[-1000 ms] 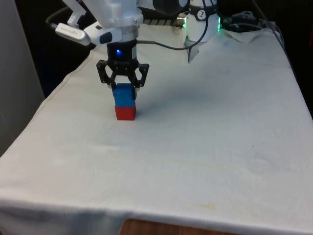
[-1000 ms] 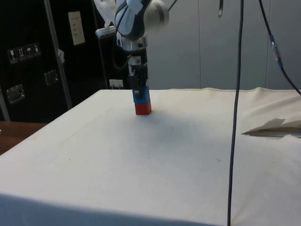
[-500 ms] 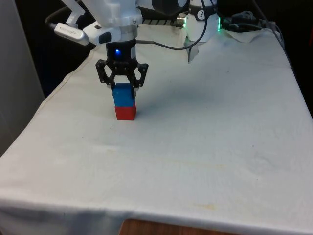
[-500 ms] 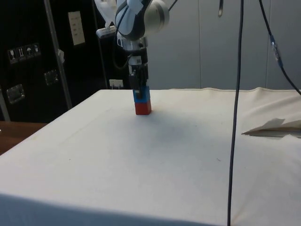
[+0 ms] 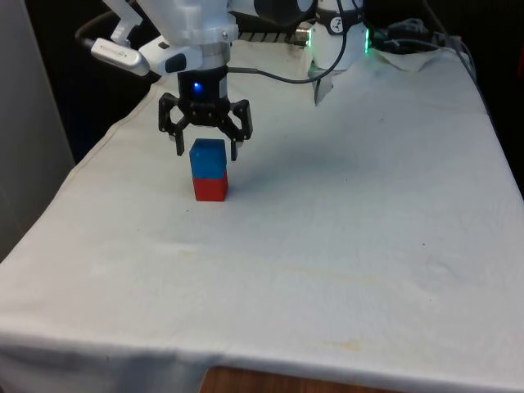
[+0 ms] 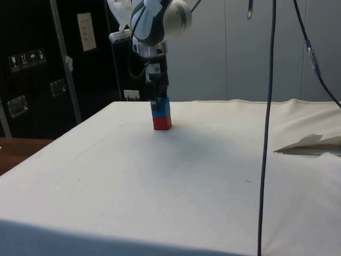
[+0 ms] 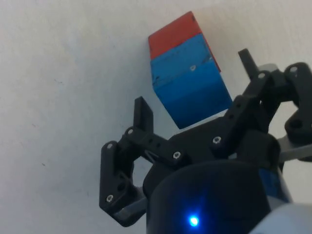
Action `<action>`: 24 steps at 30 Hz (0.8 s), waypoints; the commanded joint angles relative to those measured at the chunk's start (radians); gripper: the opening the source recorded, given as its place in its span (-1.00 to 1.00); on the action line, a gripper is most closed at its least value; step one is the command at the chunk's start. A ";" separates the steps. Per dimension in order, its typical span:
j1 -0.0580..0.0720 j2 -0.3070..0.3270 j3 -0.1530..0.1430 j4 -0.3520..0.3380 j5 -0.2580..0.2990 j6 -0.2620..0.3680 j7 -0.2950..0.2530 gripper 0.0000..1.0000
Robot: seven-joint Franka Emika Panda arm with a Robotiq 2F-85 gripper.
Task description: Stack the two cubes.
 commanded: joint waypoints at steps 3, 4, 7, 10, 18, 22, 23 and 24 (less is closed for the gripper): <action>0.000 0.001 0.000 0.001 0.000 0.000 0.000 1.00; 0.000 0.001 0.000 0.001 0.000 0.000 0.000 1.00; 0.000 0.001 0.000 0.001 0.000 0.000 0.000 1.00; 0.000 0.000 -0.001 0.001 0.000 0.001 0.000 1.00; 0.005 -0.055 -0.012 0.008 -0.014 -0.048 0.007 1.00; 0.005 -0.069 -0.013 0.009 -0.016 -0.058 0.007 1.00; 0.005 -0.073 -0.014 0.010 -0.017 -0.061 0.008 1.00; 0.006 -0.078 -0.015 0.010 -0.017 -0.064 0.008 1.00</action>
